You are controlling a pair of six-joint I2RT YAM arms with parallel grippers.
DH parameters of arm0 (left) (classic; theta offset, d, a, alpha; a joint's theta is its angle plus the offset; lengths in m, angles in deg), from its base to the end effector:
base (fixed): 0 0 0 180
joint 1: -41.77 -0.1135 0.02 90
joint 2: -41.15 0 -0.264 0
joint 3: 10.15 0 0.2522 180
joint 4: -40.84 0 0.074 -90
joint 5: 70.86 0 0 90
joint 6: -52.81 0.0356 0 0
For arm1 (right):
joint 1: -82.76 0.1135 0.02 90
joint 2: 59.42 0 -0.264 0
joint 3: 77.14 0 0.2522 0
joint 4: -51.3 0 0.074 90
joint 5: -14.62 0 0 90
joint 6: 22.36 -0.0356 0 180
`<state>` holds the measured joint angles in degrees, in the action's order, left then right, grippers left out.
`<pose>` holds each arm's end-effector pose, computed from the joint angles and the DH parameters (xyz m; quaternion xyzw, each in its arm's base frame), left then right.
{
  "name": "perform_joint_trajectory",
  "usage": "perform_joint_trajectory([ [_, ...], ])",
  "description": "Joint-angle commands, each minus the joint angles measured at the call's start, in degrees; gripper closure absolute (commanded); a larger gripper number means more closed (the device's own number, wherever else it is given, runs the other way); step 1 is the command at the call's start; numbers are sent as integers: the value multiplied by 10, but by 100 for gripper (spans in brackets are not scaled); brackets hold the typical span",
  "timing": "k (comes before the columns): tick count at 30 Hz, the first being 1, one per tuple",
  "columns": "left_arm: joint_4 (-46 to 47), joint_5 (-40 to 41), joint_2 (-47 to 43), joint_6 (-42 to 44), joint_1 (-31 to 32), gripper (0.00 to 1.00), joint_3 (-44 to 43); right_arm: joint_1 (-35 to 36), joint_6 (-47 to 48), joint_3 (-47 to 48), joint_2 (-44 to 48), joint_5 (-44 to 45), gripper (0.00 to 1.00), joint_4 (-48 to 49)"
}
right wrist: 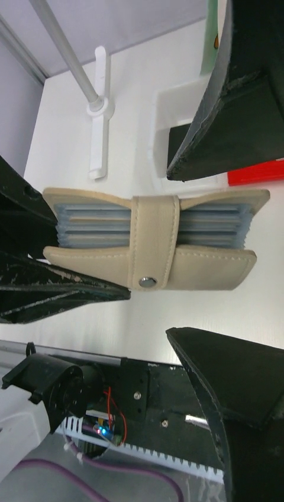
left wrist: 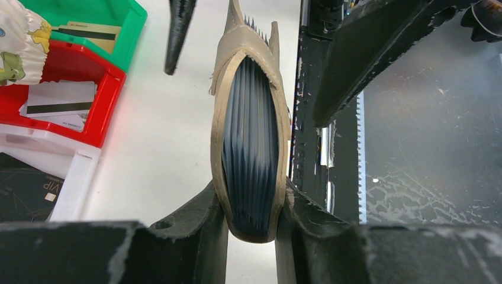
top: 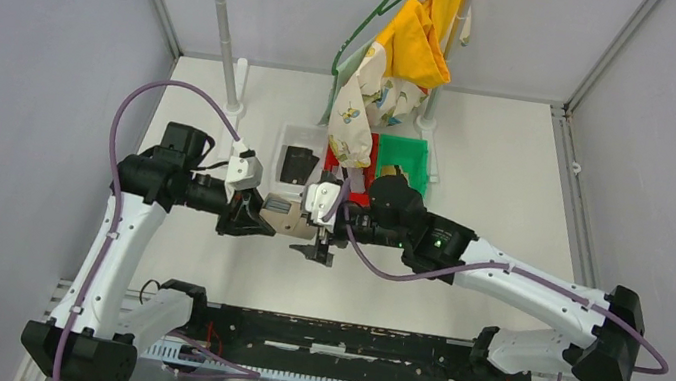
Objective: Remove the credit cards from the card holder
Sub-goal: Open the card holder.
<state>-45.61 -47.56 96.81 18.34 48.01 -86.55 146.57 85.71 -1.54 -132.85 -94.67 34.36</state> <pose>0.1388 -0.0481 0.3405 0.5185 0.6415 -0.4152 0.3838 0.1222 0.2751 0.3487 -0.5890 0.5229 0.3561 0.5028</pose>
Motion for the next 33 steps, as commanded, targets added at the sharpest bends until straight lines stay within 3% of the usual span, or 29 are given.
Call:
perform_joint_trajectory([
  [1,8,-51,-5,-21,2,98,-27,14,44,51,-13,42,2,-11],
  [9,-7,-61,9,-37,2,98,-43,54,90,86,-38,120,14,-49],
  [19,-37,-80,27,-30,2,96,-64,54,104,150,-74,157,45,-133],
  [20,-47,-80,29,-19,2,91,-68,54,104,152,-74,155,47,-136],
  [24,-90,-78,33,36,2,47,-78,52,80,150,-69,106,58,-127],
  [28,-113,-81,20,88,2,33,-74,29,22,154,-77,-17,69,-119],
  [33,-113,-76,-18,123,2,32,-68,-36,-83,117,-64,-159,75,-37],
])
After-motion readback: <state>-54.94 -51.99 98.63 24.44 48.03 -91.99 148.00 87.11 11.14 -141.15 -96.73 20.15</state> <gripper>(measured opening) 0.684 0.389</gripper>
